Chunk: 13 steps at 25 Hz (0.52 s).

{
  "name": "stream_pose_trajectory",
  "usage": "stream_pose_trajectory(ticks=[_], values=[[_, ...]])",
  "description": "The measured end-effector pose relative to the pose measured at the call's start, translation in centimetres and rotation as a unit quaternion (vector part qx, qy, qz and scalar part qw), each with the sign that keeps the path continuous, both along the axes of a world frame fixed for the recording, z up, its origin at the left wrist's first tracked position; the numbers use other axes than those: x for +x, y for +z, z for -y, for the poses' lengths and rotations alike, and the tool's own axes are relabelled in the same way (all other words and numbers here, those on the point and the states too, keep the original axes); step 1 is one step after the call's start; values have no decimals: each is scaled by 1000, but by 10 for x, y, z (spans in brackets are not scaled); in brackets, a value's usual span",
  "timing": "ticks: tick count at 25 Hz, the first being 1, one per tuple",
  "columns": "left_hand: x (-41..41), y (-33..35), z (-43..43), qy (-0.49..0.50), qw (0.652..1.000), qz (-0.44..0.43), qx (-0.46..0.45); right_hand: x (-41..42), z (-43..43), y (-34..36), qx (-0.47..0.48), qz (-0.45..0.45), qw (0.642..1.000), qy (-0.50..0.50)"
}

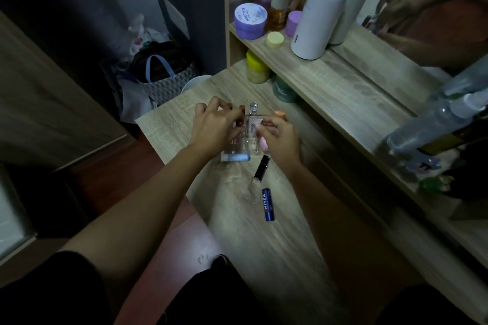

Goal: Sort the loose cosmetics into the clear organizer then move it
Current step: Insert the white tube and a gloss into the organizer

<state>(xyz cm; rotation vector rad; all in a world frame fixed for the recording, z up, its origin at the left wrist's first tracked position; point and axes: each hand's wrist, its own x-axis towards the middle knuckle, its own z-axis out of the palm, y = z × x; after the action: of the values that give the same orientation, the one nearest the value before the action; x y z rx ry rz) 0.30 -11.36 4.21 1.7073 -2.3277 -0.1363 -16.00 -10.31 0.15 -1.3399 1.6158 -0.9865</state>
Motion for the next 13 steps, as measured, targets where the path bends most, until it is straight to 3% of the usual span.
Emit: stream_pose_trajectory(ticks=[13], values=[[4, 1, -2, -11, 999, 30, -39, -2, 1, -2, 4, -108, 992, 61]])
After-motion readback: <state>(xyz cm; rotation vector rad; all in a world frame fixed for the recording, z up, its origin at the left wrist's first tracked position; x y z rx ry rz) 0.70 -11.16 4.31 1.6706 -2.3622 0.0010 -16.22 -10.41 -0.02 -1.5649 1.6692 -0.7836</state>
